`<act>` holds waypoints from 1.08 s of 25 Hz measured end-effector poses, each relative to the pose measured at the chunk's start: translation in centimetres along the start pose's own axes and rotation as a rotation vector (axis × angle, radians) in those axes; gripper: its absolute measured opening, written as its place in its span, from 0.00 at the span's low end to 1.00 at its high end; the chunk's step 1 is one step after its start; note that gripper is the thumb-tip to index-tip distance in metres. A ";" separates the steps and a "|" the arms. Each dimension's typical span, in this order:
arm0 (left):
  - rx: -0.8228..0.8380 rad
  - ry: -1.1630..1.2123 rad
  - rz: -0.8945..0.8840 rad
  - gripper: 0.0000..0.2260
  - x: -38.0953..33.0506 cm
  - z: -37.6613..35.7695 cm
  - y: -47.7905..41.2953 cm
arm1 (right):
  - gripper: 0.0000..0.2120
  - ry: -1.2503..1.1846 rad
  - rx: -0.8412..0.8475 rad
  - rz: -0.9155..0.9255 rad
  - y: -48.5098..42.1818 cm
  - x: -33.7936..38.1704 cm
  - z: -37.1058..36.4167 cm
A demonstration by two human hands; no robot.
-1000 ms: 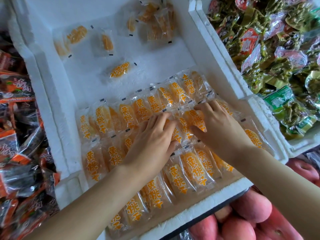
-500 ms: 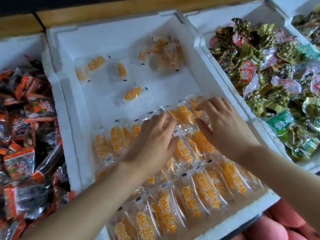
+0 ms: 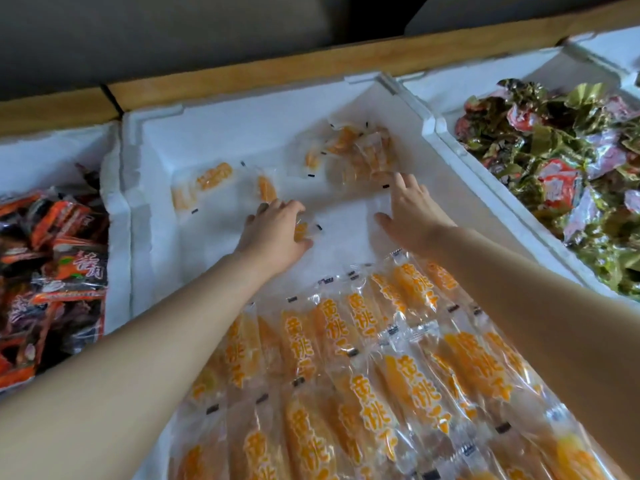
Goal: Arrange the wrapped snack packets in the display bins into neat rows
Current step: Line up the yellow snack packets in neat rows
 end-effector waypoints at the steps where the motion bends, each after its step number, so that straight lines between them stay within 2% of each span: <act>1: -0.021 0.025 -0.001 0.24 0.2 -0.3 -0.4 | 0.29 -0.014 0.006 -0.008 -0.8 -0.2 -0.2; 7: -0.190 0.202 0.016 0.22 0.6 -0.6 -1.4 | 0.40 -0.053 -0.002 -0.040 -5.8 -0.9 -1.0; 10: -0.328 0.232 0.040 0.17 0.7 -0.1 -1.8 | 0.44 -0.179 0.081 -0.098 -7.8 -0.6 -1.3; 12: -0.400 0.236 0.128 0.17 1.6 0.3 -2.7 | 0.42 -0.253 0.099 -0.100 -8.3 -0.1 -1.6; 14: -0.427 0.250 0.257 0.16 2.9 0.4 -4.0 | 0.36 -0.215 0.108 -0.050 -7.9 0.6 -2.0; 17: -0.340 0.295 0.395 0.12 3.9 0.0 -5.5 | 0.27 -0.178 0.110 0.085 -6.6 1.9 -2.4; 20: -0.247 0.288 0.387 0.16 2.8 -0.2 -5.7 | 0.27 -0.162 0.117 0.147 -5.7 3.0 -2.5; 24: -0.250 0.275 0.363 0.22 2.0 -0.5 -5.0 | 0.26 0.017 0.077 -0.004 -4.6 3.5 -2.4; 27: -0.171 0.342 0.343 0.20 2.1 -0.9 -3.9 | 0.19 0.063 0.017 -0.093 -3.4 3.1 -1.8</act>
Point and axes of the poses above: each hand's wrist, its own y-axis away from the middle knuckle, its own z-axis out of the back of the hand, x = y × z, the point moved 1 cm from there along -y, towards the middle knuckle, and after that the axes turned 1 degree about x, right-handed, at the moved point
